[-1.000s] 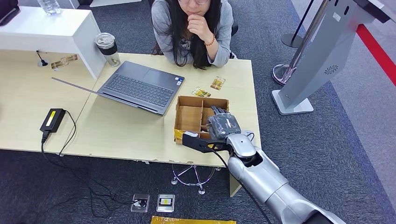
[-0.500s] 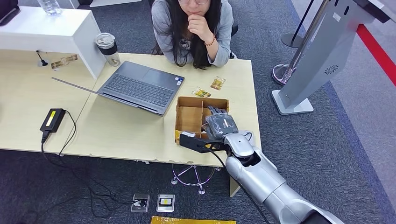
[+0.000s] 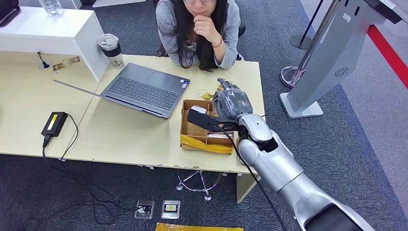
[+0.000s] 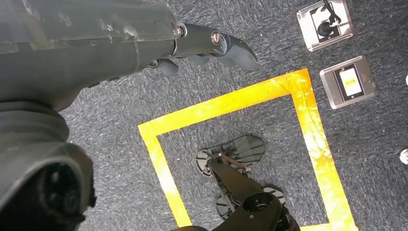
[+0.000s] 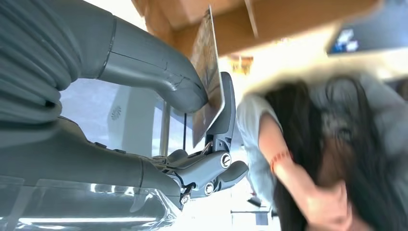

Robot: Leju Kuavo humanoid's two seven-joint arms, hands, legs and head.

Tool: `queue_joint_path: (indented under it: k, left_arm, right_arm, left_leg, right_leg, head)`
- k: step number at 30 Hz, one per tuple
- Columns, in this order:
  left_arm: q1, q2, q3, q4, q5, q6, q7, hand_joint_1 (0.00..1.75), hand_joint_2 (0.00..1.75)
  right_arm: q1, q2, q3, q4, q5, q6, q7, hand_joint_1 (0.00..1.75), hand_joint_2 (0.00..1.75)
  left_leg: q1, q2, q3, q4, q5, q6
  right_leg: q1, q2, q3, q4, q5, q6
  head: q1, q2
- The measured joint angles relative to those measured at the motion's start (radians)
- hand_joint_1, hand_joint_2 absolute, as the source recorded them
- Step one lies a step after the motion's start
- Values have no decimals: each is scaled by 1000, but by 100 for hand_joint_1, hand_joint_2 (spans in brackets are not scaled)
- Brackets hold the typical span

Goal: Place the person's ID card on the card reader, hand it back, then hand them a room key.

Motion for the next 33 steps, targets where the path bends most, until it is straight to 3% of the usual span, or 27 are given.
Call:
queue_joint_path:
  k: [33]
  left_arm:
    - [0,-2,-4,0,-1,2,-1,0,0]
  right_arm:
    - [-4,-15,-27,-48,-55,0,-19,175,175]
  left_leg:
    - [0,0,0,0,0,0]
  right_leg:
    - [0,0,0,0,0,0]
  head:
    - [0,0]
